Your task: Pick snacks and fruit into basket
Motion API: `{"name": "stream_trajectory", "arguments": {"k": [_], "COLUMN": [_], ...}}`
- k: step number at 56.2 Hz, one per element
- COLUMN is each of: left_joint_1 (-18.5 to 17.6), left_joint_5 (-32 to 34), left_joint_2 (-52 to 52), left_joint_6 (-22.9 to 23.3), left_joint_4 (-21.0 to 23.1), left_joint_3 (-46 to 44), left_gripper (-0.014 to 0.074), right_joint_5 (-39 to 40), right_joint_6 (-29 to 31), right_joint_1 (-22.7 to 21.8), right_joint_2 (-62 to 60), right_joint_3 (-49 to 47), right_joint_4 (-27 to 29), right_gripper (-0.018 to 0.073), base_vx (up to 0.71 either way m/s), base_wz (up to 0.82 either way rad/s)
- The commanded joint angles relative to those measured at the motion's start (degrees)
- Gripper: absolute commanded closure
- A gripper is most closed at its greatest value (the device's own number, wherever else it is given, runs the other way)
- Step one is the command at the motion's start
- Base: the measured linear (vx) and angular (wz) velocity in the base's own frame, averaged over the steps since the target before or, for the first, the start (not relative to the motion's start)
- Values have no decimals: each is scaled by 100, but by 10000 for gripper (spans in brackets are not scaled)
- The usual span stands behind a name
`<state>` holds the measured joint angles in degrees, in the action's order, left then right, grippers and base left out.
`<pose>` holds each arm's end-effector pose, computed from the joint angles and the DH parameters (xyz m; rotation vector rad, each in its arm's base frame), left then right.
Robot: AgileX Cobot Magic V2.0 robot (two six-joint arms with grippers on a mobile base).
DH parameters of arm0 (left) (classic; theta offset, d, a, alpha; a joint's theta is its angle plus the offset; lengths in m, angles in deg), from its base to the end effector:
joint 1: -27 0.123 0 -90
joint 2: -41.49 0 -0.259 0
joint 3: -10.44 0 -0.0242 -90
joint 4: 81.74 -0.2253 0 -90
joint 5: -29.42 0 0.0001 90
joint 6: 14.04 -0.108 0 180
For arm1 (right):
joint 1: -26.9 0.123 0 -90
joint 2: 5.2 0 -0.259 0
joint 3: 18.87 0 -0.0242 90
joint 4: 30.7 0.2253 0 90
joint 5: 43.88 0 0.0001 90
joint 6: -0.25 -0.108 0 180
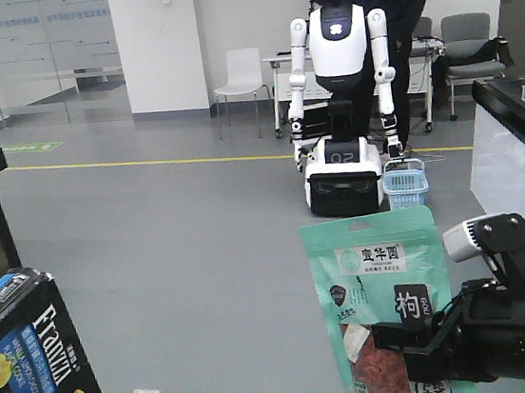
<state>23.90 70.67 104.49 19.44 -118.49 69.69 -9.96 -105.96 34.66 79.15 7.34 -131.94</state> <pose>0.1824 -0.0525 0.2589 0.3110 1.5074 -0.4089 0.2633 0.0955 0.2818 -0.4483 1.9966 0.7084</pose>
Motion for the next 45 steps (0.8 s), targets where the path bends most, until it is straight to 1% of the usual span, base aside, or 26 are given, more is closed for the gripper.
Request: {"name": "stream_trajectory", "arguments": {"k": [1, 17, 45], "left_joint_1": [10, 10, 10], "left_joint_5": [499, 499, 499], "left_joint_2": [-64, -64, -64], "left_joint_6": [41, 41, 41], "left_joint_4": [221, 221, 221], "left_joint_3": [-165, -165, -165], "left_gripper": [594, 594, 594], "right_joint_5": [-25, -12, -50], "right_joint_6": [70, 70, 70], "right_joint_1": [-17, -17, -17], "right_joint_2": [-185, -185, -185], "right_joint_3": [-164, -164, -164], "right_joint_4": [277, 277, 277], "right_gripper": [569, 569, 569], "base_vx": [60, 59, 59], "base_wz": [-22, -18, -9]}}
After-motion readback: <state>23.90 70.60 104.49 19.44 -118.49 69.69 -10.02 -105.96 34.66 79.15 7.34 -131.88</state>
